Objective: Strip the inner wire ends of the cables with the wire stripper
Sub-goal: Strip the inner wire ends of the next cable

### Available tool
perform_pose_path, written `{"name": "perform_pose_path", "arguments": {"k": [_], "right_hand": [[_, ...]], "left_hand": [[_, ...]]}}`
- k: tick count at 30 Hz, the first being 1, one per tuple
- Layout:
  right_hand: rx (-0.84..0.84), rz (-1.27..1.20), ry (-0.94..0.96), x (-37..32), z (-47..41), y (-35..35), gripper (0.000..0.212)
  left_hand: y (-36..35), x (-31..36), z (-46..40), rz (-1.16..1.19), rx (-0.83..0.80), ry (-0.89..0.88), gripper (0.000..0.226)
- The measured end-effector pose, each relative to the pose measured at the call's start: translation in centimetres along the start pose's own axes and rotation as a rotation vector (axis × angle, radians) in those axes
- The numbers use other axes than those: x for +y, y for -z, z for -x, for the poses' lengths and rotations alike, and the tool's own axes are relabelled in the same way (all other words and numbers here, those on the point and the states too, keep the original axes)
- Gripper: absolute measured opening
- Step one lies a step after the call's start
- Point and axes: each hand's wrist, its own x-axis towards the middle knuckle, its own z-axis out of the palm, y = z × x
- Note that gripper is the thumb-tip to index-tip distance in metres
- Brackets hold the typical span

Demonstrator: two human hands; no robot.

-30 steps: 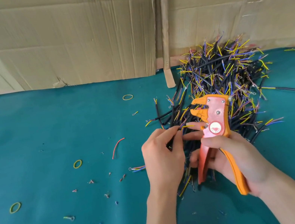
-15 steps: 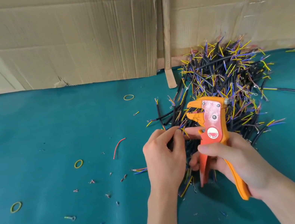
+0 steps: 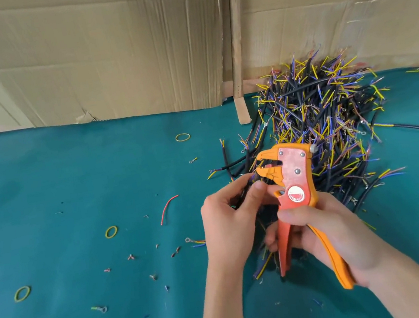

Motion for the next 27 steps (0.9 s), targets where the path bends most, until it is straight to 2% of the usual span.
{"name": "perform_pose_path", "arguments": {"k": [3, 8, 11, 14, 17, 22, 24, 27], "right_hand": [[-0.031, 0.016, -0.007, 0.2, 0.0, 0.1, 0.053], [-0.041, -0.096, 0.006, 0.7, -0.4, 0.2, 0.061], [-0.037, -0.145, 0.043, 0.6, -0.4, 0.2, 0.053], [0.044, -0.161, 0.072, 0.3, -0.4, 0.5, 0.047], [0.065, -0.129, 0.107, 0.0, -0.2, 0.6, 0.046], [0.039, -0.002, 0.080, -0.2, 0.1, 0.4, 0.055], [0.078, -0.018, 0.075, -0.3, 0.0, 0.5, 0.057], [0.096, 0.020, 0.065, -0.6, 0.2, 0.4, 0.053]], "left_hand": [[-0.2, -0.1, 0.0, 0.065, 0.067, 0.011, 0.009], [-0.4, -0.5, -0.3, 0.032, 0.152, -0.045, 0.010], [-0.5, -0.5, -0.4, -0.004, 0.220, -0.100, 0.013], [-0.6, -0.5, -0.2, -0.030, 0.266, -0.112, 0.016], [-1.2, -0.5, 0.0, -0.124, 0.234, -0.109, 0.008], [-1.5, -0.8, 0.4, -0.352, 0.064, -0.163, 0.009], [-1.4, -0.9, 0.4, -0.411, 0.074, -0.202, 0.003], [-1.5, -0.7, 0.4, -0.434, 0.123, -0.220, 0.009]]}}
